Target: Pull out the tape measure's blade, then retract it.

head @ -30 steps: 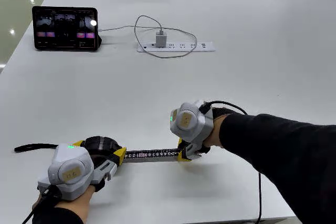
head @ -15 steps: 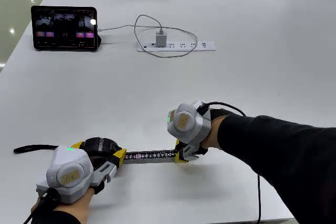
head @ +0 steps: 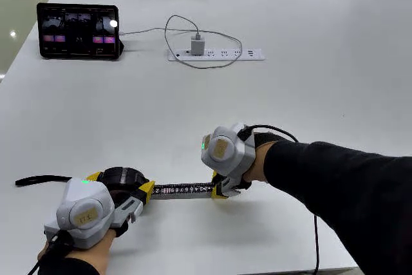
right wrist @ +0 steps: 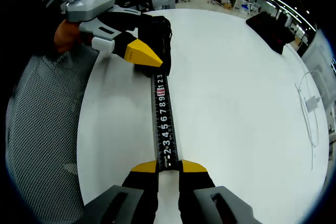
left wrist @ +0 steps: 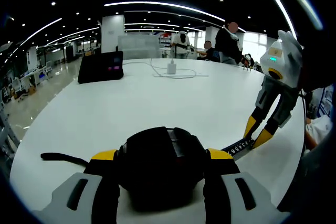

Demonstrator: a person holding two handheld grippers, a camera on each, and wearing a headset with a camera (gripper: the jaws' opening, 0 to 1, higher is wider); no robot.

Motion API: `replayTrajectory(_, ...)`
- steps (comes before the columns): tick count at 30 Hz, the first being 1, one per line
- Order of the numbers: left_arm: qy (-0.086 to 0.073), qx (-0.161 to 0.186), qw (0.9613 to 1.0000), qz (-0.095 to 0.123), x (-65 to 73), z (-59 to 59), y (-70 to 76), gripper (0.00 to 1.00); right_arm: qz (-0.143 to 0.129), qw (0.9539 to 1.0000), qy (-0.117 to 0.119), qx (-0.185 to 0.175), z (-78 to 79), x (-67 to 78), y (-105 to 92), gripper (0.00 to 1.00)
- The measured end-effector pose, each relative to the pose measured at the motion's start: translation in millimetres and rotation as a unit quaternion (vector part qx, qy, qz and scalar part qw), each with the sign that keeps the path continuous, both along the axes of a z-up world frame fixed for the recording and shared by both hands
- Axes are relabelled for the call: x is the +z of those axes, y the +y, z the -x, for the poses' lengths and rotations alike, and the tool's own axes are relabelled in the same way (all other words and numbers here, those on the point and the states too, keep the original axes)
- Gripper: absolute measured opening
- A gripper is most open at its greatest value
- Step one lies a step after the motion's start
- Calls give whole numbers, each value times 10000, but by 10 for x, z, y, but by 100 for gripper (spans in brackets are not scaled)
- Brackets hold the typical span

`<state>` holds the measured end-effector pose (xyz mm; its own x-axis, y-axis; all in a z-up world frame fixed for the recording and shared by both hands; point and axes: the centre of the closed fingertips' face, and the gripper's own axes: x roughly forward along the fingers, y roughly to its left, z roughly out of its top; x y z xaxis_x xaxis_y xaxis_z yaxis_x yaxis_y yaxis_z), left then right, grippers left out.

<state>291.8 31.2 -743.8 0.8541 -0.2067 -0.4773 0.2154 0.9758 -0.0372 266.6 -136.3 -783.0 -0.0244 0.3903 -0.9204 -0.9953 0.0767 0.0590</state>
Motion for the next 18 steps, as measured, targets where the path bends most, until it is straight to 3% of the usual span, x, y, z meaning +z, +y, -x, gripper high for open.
replayTrajectory(18, 21, -9, 9999, 110, 7, 12, 5, 60, -89, 10000, -8, -34, 1, -3, 100, 10)
